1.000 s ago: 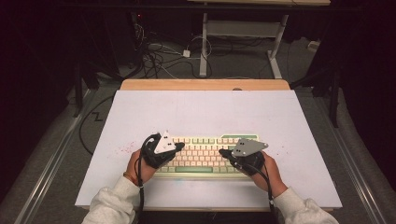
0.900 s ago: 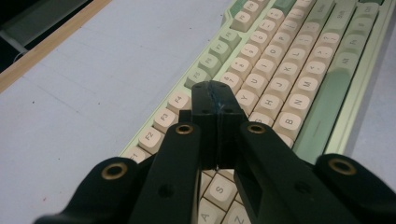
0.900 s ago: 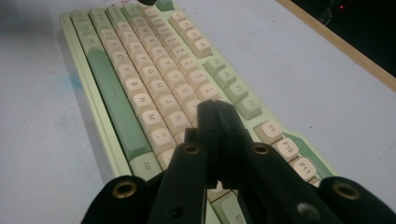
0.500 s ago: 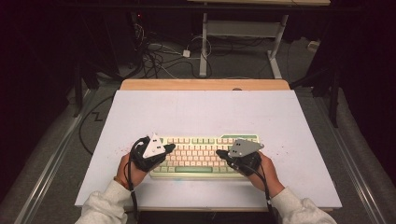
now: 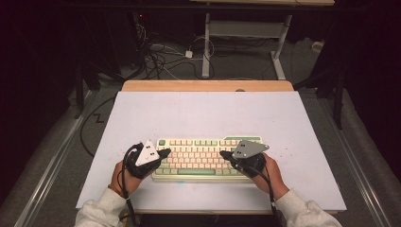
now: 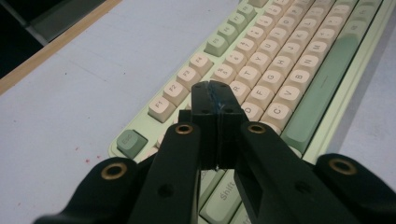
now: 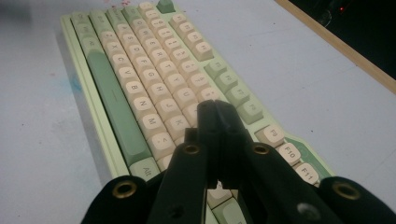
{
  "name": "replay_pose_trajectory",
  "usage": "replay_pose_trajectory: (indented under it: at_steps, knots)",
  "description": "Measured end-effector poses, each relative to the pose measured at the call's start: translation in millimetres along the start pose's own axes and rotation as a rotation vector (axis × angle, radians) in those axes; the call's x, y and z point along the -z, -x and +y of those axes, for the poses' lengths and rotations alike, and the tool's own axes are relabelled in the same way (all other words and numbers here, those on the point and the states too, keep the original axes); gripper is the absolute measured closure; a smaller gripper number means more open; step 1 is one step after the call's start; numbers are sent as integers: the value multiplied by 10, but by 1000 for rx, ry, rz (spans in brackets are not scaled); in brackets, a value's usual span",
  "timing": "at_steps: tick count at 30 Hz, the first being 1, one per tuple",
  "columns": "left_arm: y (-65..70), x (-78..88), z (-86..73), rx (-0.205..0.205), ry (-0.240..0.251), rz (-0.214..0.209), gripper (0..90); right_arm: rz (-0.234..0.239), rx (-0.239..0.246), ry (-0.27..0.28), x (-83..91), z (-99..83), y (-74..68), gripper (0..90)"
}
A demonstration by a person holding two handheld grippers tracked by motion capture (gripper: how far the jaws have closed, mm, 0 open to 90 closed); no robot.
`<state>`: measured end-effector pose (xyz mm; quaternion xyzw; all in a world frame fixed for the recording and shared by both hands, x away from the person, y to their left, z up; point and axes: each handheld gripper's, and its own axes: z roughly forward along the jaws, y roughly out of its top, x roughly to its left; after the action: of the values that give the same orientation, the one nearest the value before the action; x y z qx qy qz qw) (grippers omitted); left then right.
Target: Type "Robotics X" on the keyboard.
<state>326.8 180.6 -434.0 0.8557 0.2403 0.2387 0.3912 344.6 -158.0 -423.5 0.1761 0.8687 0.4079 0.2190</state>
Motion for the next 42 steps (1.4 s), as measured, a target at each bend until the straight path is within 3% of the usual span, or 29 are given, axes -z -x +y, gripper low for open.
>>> replay_pose_trajectory:
  at_steps: [3, 10, 23, 42]
  knots:
    - [5, 19, -29, -4, 1, 8, 848, 0, -2, 1, -3, 3, 1, 898]
    - [25, 53, -81, 0, -4, 12, 878, 0, -4, 3, -11, 14, 4, 897]
    - [51, 62, -175, 25, -31, -9, 878, 9, -11, 3, -93, 76, 37, 898]
    - [55, 23, -220, 27, -56, -33, 878, 50, 31, -89, -428, 161, 16, 897]
